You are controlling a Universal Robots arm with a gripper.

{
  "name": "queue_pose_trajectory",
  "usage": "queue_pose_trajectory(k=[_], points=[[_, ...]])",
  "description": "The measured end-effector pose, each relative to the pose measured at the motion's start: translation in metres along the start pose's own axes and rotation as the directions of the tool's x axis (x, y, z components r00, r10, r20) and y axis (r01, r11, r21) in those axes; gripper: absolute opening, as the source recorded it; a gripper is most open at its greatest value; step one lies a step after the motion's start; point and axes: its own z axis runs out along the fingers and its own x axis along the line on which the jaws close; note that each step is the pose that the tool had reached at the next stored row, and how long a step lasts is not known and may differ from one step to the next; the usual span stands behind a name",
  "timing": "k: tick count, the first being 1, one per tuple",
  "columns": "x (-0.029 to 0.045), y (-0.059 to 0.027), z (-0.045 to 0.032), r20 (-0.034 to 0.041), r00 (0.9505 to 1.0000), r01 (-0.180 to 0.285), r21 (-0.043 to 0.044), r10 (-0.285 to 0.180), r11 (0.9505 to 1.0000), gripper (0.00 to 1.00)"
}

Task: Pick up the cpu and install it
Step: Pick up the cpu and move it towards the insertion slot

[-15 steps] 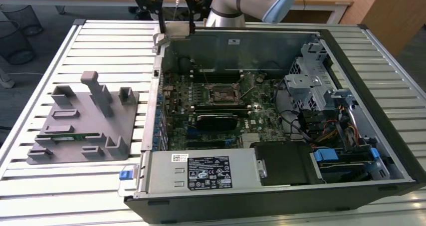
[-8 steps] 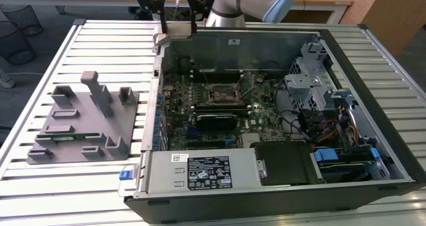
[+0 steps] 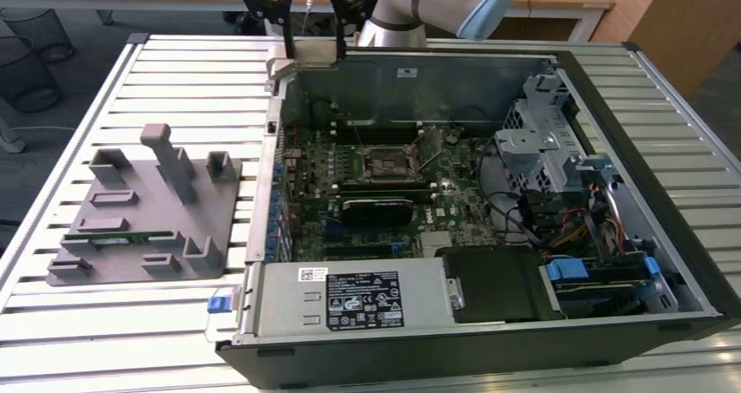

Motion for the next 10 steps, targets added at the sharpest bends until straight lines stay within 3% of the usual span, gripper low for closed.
queue_pose_trajectory(k=[10], points=[[-0.0055, -0.0001, 0.0003, 0.0, 1.0, 0.0, -0.0001, 0.0, 1.0, 0.53]])
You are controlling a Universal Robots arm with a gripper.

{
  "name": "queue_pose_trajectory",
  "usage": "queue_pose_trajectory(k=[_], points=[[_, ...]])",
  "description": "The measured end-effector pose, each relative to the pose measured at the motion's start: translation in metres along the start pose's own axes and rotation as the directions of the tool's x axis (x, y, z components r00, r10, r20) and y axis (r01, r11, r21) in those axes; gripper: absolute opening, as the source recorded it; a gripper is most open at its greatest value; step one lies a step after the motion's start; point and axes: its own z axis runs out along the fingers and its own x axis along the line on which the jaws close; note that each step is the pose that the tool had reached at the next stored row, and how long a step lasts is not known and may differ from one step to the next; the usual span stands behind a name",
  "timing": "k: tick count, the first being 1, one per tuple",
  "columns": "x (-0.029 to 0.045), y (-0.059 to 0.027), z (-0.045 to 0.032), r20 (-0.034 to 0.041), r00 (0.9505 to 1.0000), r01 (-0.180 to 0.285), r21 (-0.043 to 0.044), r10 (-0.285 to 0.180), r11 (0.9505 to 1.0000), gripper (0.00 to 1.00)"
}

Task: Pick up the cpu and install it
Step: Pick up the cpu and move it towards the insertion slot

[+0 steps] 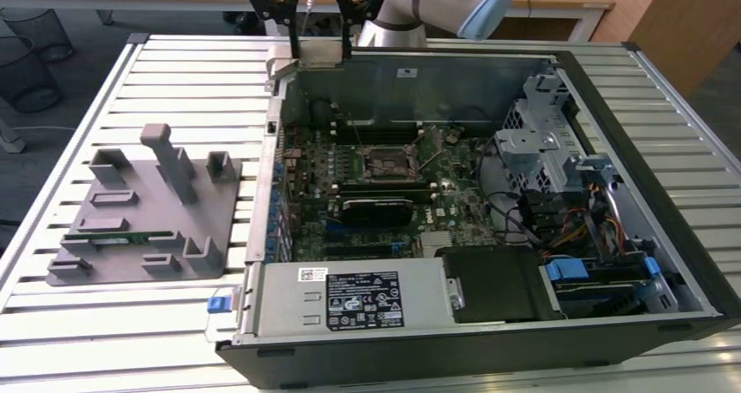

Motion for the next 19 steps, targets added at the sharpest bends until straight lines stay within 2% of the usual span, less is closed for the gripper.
queue_pose_trajectory(k=[19], points=[[-0.0128, -0.0002, 0.0007, 0.0, 1.0, 0.0, 0.0001, 0.0, 1.0, 0.53]])
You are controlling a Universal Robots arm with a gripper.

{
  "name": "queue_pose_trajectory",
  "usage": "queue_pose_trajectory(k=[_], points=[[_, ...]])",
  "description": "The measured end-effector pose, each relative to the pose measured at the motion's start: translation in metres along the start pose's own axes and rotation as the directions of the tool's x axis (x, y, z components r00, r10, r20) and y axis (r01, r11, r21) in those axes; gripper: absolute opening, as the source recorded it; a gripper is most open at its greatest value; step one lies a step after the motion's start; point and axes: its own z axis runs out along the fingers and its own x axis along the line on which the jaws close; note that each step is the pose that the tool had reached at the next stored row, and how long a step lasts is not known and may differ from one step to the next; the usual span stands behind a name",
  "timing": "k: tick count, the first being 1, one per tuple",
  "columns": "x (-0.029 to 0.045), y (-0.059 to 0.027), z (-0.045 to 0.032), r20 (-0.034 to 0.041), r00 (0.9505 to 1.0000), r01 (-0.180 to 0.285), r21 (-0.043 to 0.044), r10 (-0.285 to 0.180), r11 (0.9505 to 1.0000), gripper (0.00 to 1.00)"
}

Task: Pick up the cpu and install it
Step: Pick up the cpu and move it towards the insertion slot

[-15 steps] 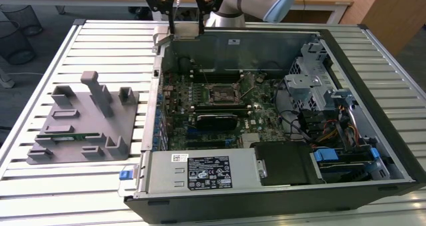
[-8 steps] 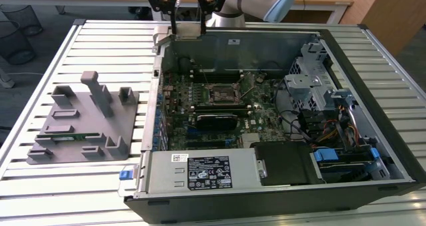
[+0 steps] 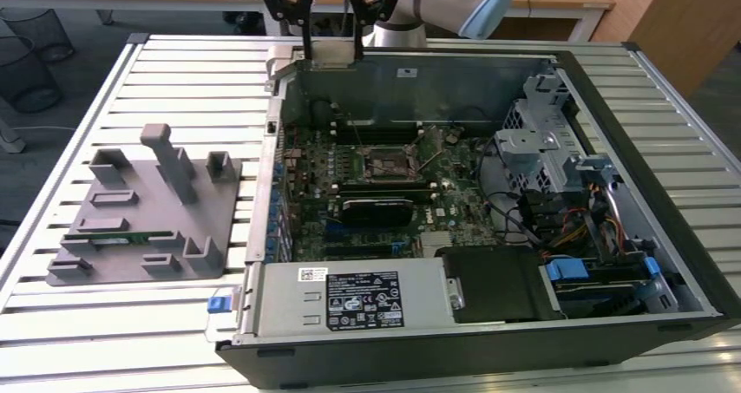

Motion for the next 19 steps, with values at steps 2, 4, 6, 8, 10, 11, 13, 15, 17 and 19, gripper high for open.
queue_pose_trajectory(k=[2, 4, 6, 8, 10, 11, 13, 15, 17, 19], points=[[-0.0022, -0.0001, 0.0001, 0.0, 1.0, 0.0, -0.0001, 0.0, 1.0, 0.53], [-0.0051, -0.0001, 0.0003, 0.0, 1.0, 0.0, -0.0001, 0.0, 1.0, 0.53], [-0.0106, 0.0, 0.0005, 0.0, 1.0, 0.0, 0.0, 0.0, 1.0, 0.53], [-0.0178, -0.0001, 0.0009, 0.0, 1.0, 0.0, 0.0, 0.0, 1.0, 0.53], [-0.0238, -0.0001, 0.0014, 0.0, 1.0, 0.0, -0.0001, 0.0, 1.0, 0.53], [-0.0268, 0.0, 0.0016, 0.0, 1.0, 0.0, -0.0001, 0.0, 1.0, 0.53], [-0.0324, 0.0006, 0.0021, 0.0, 1.0, 0.0, 0.0, 0.0, 1.0, 0.53], [-0.0385, 0.0021, 0.0029, 0.0, 1.0, 0.0, 0.0, 0.0, 1.0, 0.53], [-0.0458, 0.0039, 0.0039, 0.0001, 1.0, 0.0, -0.0001, 0.0, 1.0, 0.53], [-0.0527, 0.0063, 0.005, 0.0001, 1.0, 0.0, -0.0001, 0.0, 1.0, 0.53]])
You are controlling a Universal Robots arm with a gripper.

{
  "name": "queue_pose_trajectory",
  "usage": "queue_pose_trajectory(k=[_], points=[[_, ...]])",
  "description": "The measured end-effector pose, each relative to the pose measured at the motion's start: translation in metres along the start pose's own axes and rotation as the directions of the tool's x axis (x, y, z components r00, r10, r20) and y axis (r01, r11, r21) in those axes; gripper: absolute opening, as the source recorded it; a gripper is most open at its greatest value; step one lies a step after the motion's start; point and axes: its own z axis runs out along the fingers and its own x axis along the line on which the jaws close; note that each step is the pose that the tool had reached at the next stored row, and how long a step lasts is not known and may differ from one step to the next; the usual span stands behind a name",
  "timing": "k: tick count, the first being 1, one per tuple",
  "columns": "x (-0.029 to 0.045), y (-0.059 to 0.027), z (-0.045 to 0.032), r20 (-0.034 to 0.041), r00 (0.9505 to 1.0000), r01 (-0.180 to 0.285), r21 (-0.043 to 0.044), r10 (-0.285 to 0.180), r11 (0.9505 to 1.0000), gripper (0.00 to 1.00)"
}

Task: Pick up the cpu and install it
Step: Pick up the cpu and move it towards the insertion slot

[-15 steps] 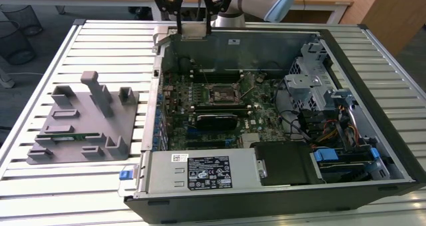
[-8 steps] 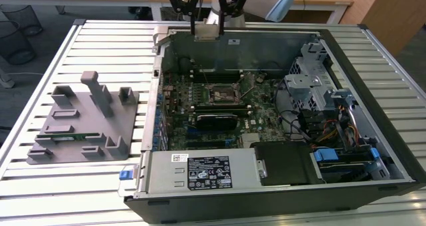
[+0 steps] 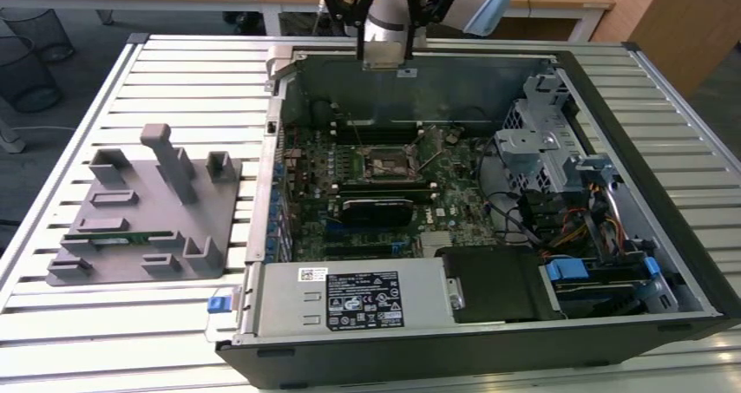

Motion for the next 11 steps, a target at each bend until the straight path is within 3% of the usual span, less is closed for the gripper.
queue_pose_trajectory(k=[7, 11], points=[[-0.0167, 0.0143, 0.006, 0.0, 1.0, 0.0, 0.0001, 0.0, 1.0, 0.53], [-0.0275, 0.0166, 0.0073, 0.0, 1.0, 0.0, 0.0, 0.0, 1.0, 0.53]])
